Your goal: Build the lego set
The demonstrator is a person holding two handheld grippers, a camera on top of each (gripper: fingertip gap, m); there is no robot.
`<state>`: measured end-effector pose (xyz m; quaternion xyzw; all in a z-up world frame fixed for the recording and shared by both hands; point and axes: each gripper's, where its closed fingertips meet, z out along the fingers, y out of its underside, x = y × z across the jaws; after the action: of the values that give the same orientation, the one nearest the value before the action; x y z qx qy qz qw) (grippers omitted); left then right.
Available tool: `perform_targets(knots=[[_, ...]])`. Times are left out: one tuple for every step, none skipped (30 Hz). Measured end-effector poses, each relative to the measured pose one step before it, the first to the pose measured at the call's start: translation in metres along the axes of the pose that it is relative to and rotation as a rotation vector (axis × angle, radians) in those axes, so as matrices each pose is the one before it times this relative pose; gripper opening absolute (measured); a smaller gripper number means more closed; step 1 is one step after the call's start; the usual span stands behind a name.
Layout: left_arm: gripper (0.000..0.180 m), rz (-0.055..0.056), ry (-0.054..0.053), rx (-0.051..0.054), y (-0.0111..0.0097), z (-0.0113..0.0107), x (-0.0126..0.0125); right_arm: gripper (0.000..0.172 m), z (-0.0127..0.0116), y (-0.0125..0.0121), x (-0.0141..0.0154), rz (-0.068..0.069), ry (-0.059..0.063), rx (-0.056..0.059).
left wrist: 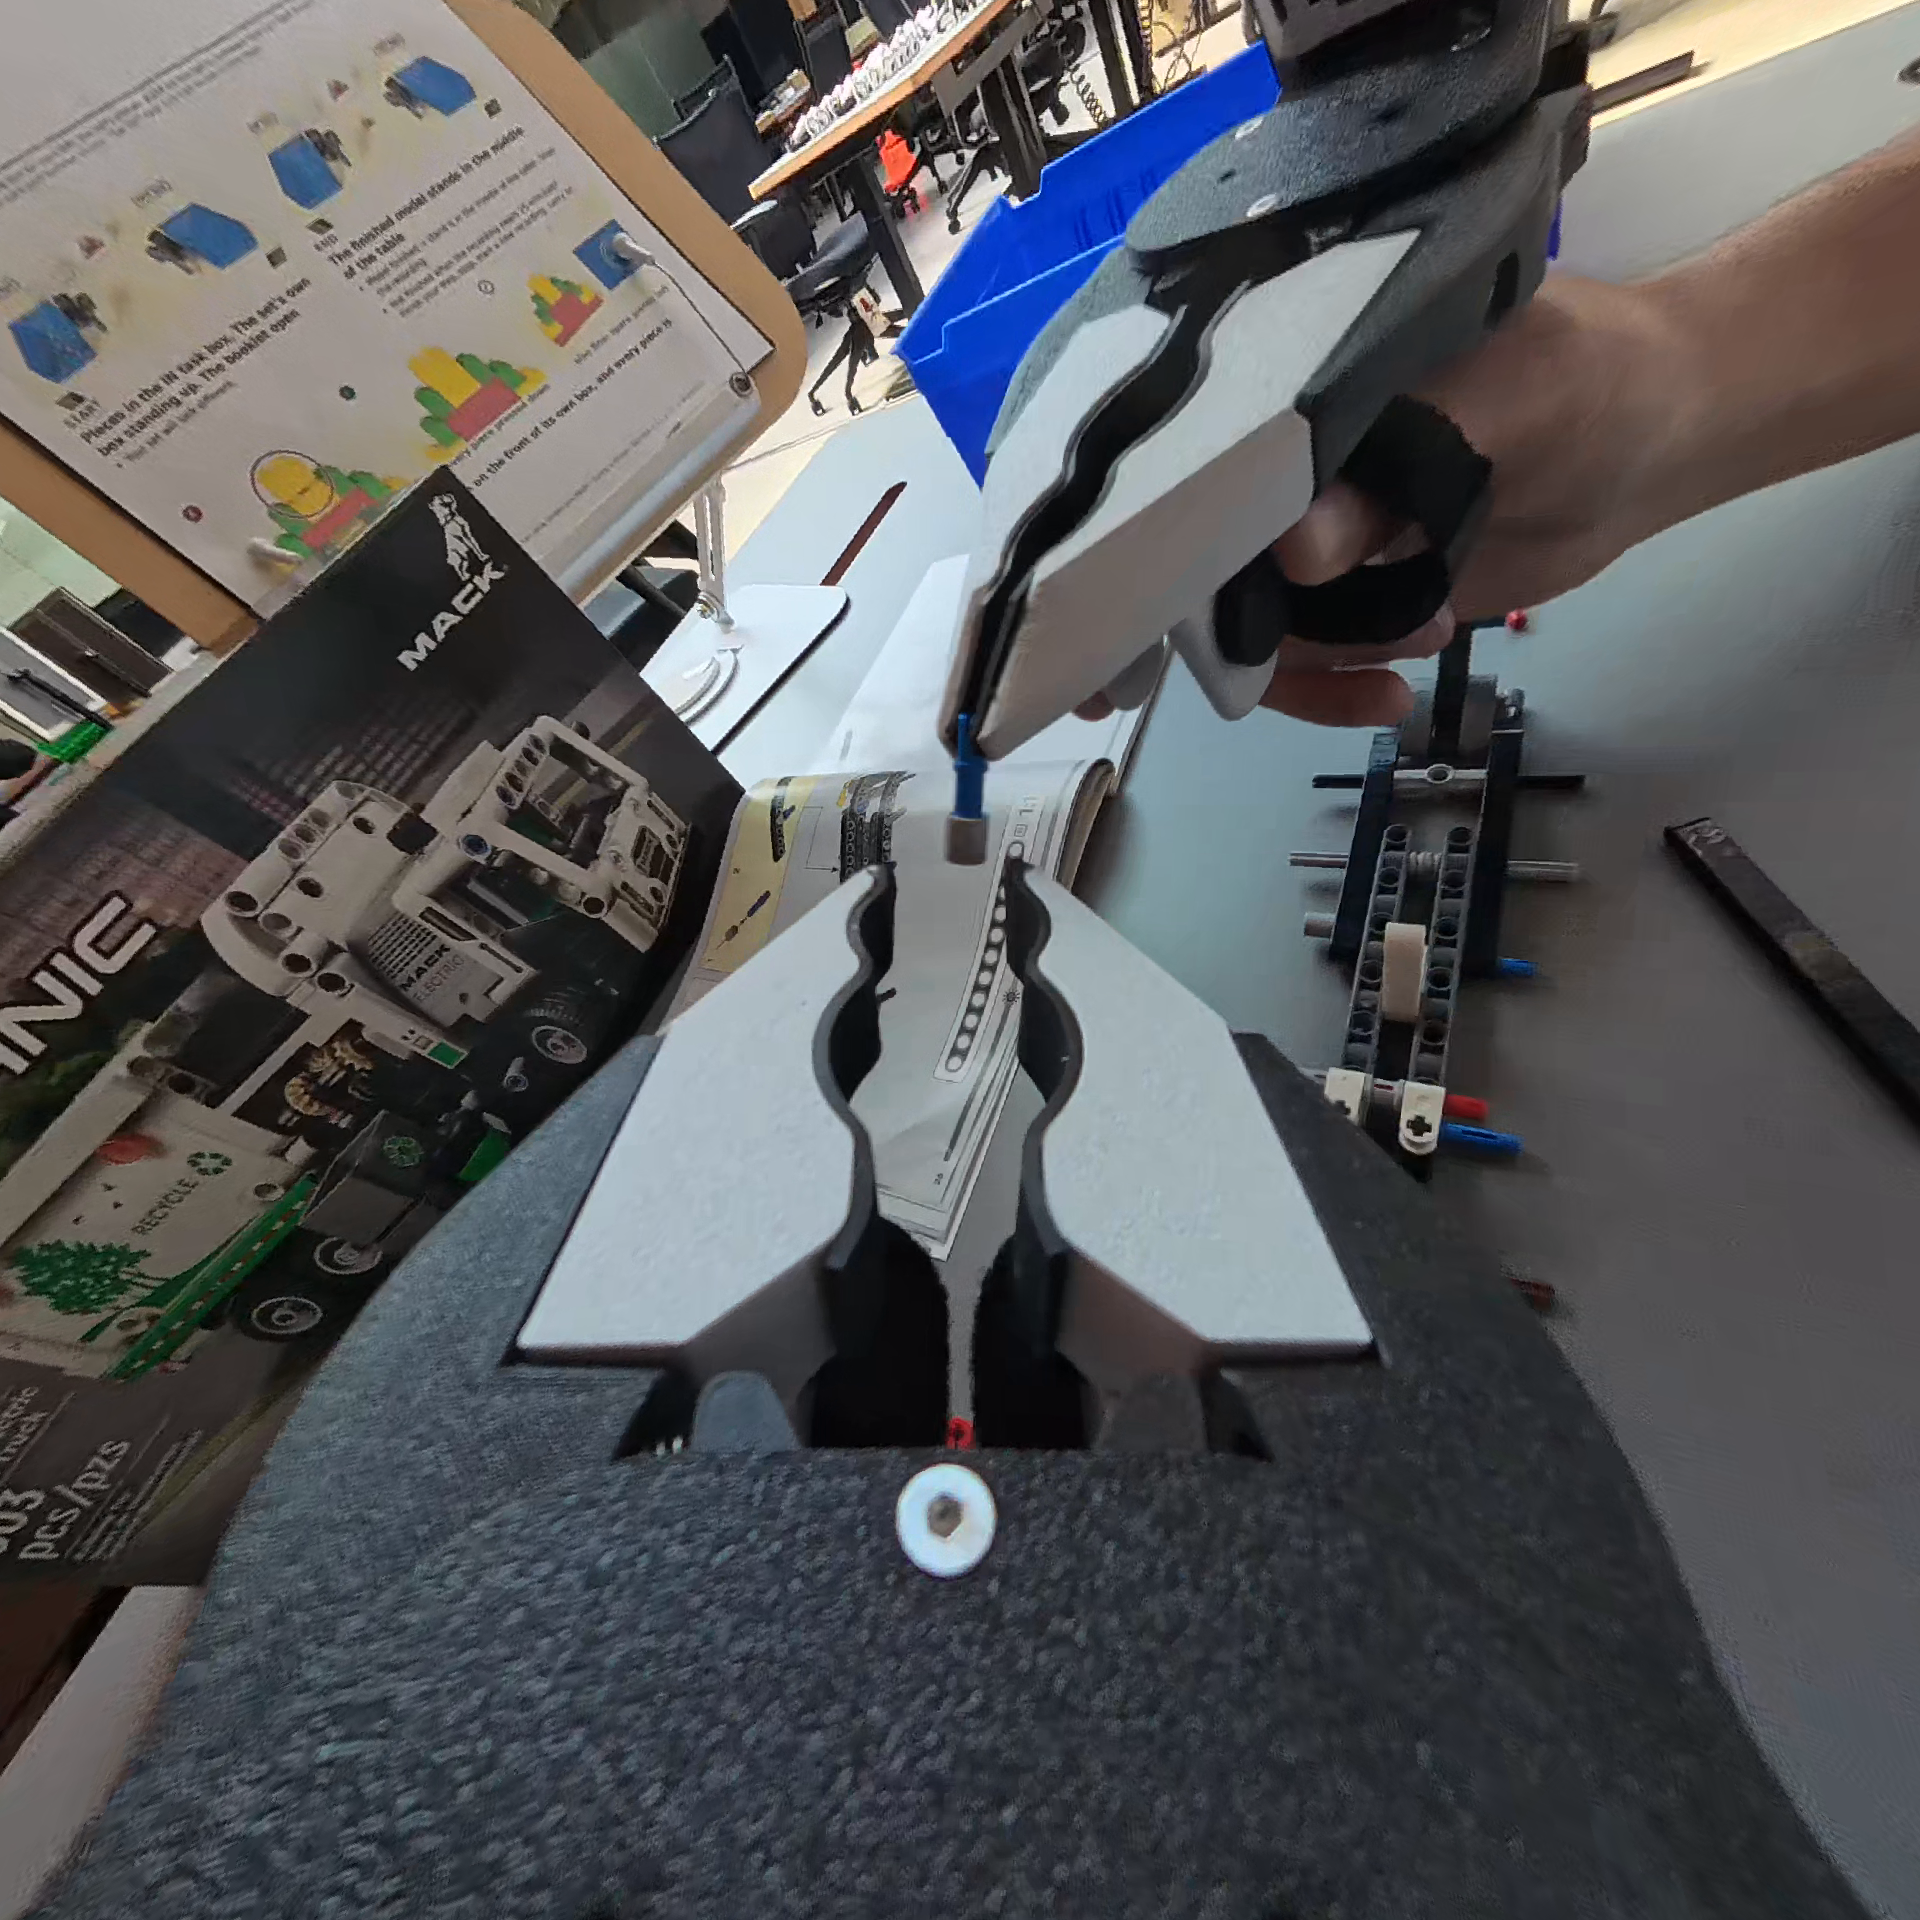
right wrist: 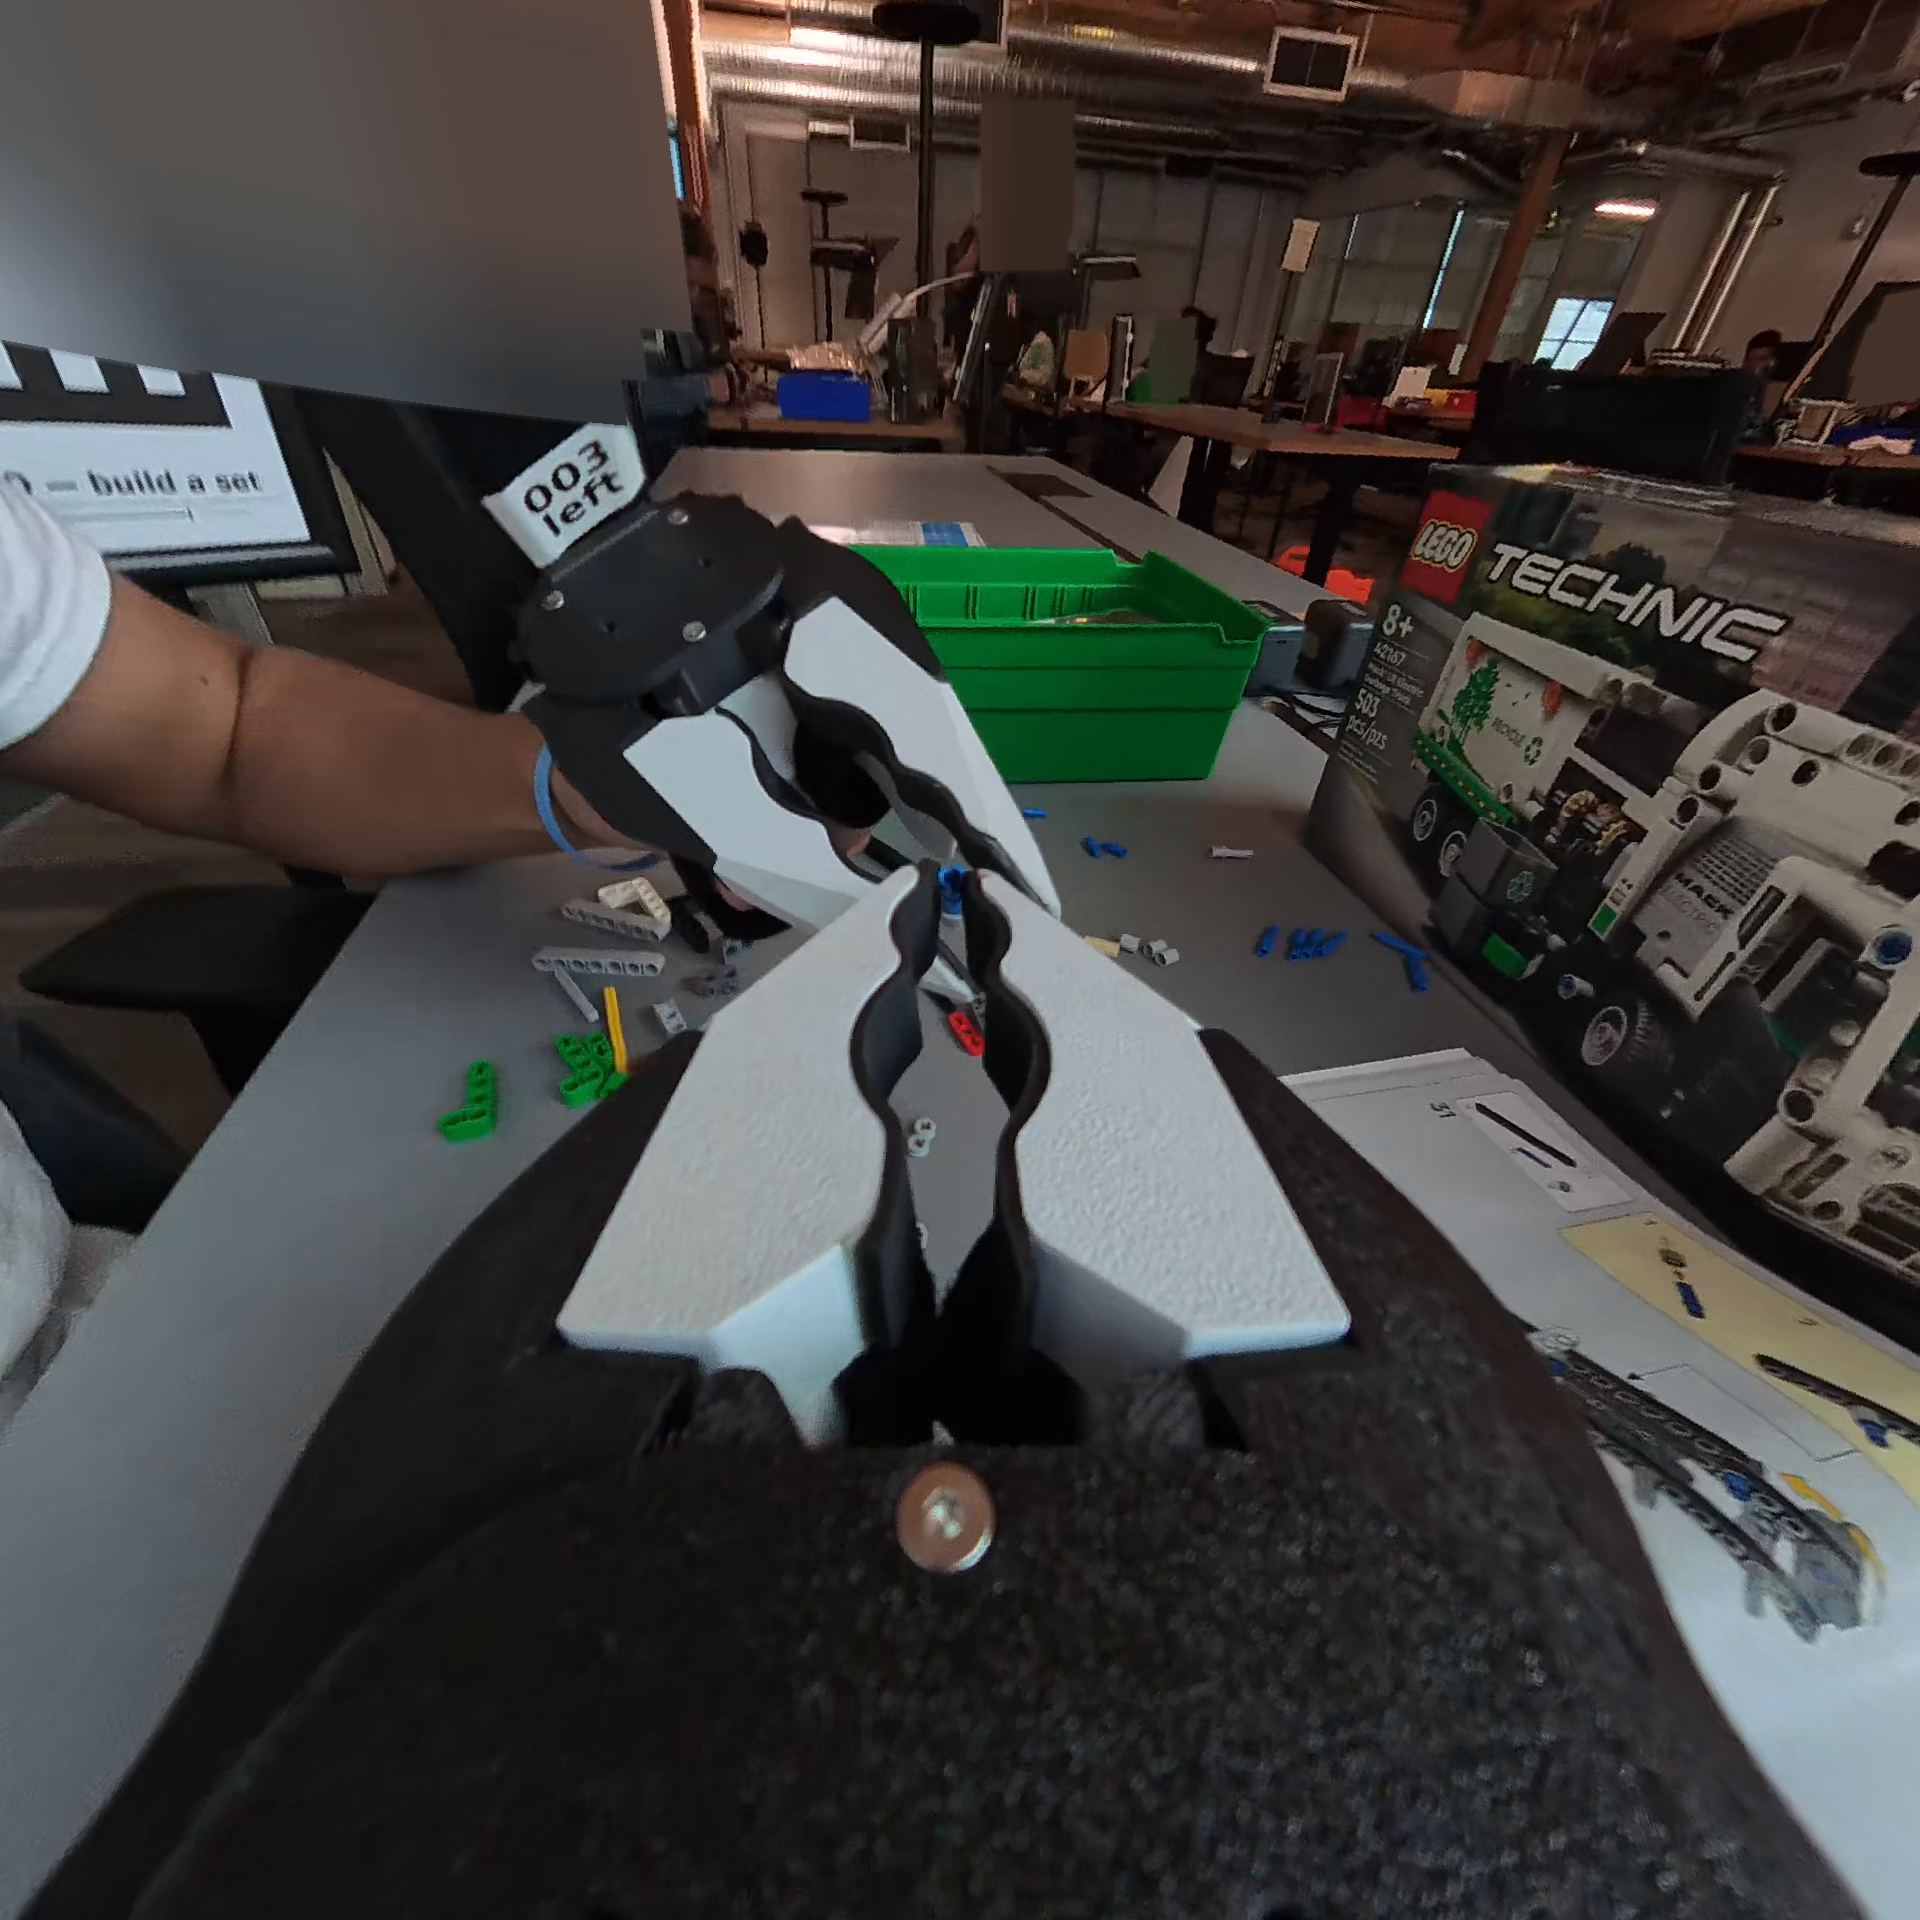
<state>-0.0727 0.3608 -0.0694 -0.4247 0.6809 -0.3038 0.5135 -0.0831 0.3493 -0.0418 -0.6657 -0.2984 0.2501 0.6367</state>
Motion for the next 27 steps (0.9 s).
perform_targets(knots=[[0.019,0.0157,-0.011,0.0036,0.00057,0.00066,0.00018,0.003,0.00102,0.00102,0.00288,0.0377,0.0167,0.0247],[0.017,0.0088,-0.0119,0.0114,-0.00064,0.0,0.00058,0.003,0.00032,0.00242,-0.00078,0.0379,-0.0011,0.0076],[0.013,0.0004,-0.016,0.0178,-0.00147,-0.00028,-0.00007,0.003,-0.00054,0.00111,-0.00121,0.0242,-0.0021,0.0055],[0.011,-0.0095,-0.0195,0.0148,-0.00155,-0.00046,-0.00142,0.003,-0.00191,-0.00229,0.00313,0.0155,0.0313,0.0171],[0.011,-0.0096,-0.01,0.0101,-0.00187,-0.00074,-0.00073,0.003,-0.00105,-0.00306,0.00022,0.0212,0.0187,0.0031],[0.011,-0.0017,0.0063,0.0025,-0.00163,-0.00091,0.00128,0.003,0.00071,-0.00147,-0.00275,0.0011,0.0063,-0.0198],[0.011,0.0028,0.0008,0.0024,-0.00163,-0.00089,0.00043,0.003,0.00006,-0.00164,-0.00213,-0.0394,0.0138,-0.0238],[0.011,0.003,-0.003,0.0061,-0.0018,-0.00118,-0.00008,0.003,-0.00034,-0.00302,-0.00115,-0.0575,0.0187,-0.008],[0.011,0.0017,0.0008,0.0048,-0.00172,-0.00107,0.00061,0.003,0.00039,-0.00203,-0.00085,-0.0447,0.0135,-0.0079],[0.011,0.0031,-0.0033,0.006,-0.00179,-0.00115,0.00022,0.003,0.00125,0.00048,-0.0006,-0.0174,0.0069,-0.019],[0.011,0.0052,-0.006,0.0067,-0.00167,-0.00114,-0.00008,0.003,0.00177,0.0013,-0.00223,-0.0043,-0.0066,-0.0148],[0.01,0.0059,-0.0007,0.0017,-0.00093,-0.00077,0.00066,0.003,0.00164,0.00115,-0.00176,0.0065,-0.0055,-0.005],[0.009,0.0099,-0.002,-0.0014,-0.00038,-0.00075,0.0005,0.003,0.00128,0.00092,-0.00177,0.0076,-0.006,0.0016],[0.006,0.0172,-0.005,-0.0005,-0.00026,-0.00091,0.0004,0.003,0.00132,0.00225,-0.0012,0.007,-0.0054,-0.0059],[0.006,0.0196,0.0013,-0.0036,0.0005,-0.00033,0.00158,0.003,0.00031,0.00077,-0.00028,0.0039,-0.0006,0.0008],[0.005,0.0163,-0.0002,-0.0069,0.001,-0.00025,0.00134,0.003,-0.0001,0.00069,-0.00074,0.0087,-0.0059,-0.0011],[0.005,0.0157,-0.0043,-0.0049,0.00067,-0.00063,0.00064,0.003,0.00002,0.0012,-0.00055,0.0154,-0.0071,-0.0011],[0.005,0.0176,-0.0011,-0.0071,0.00128,-0.00052,0.00107,0.003,-0.00006,0.00106,-0.00079,0.0152,-0.0107,0.0006],[0.006,0.0208,-0.0017,-0.0126,0.00219,-0.00015,0.00095,0.003,0.00035,0.00244,-0.00057,0.0179,-0.0118,-0.009],[0.005,0.0268,-0.0046,-0.0069,0.00181,-0.00022,0.00082,0.003,0.00044,0.00302,-0.00017,0.0266,-0.0131,-0.015],[0.006,0.0304,-0.0039,0.0071,0.00005,-0.00077,0.00152,0.003,-0.00028,0.00169,-0.00155,0.0398,-0.0264,-0.0106],[0.006,0.0318,-0.0121,0.0132,-0.00126,-0.00136,0.0005,0.004,-0.00119,0.00017,-0.00306,0.0501,-0.043,-0.0031],[0.005,0.0324,-0.0192,0.0106,-0.00127,-0.0016,-0.00111,0.006,-0.00187,-0.00111,-0.00306,0.0592,-0.0482,0.0026],[0.006,0.0253,-0.0117,0.0157,-0.00215,-0.00205,-0.00055,0.017,-0.00199,-0.00341,-0.00193,0.0699,-0.0476,0.0175],[0.005,0.0125,-0.0067,0.0295,-0.00432,-0.00264,-0.00057,0.028,-0.00211,-0.00359,-0.00143,0.082,-0.0504,0.0135],[0.005,0.001,-0.0068,0.0382,-0.00586,-0.00294,-0.00094,0.036,-0.0014,-0.00094,-0.00304,0.0819,-0.064,-0.0054],[0.006,-0.0081,-0.0014,0.0351,-0.00585,-0.00235,-0.00046,0.045,-0.00021,-0.00018,-0.0028,0.0836,-0.061,-0.0062]])
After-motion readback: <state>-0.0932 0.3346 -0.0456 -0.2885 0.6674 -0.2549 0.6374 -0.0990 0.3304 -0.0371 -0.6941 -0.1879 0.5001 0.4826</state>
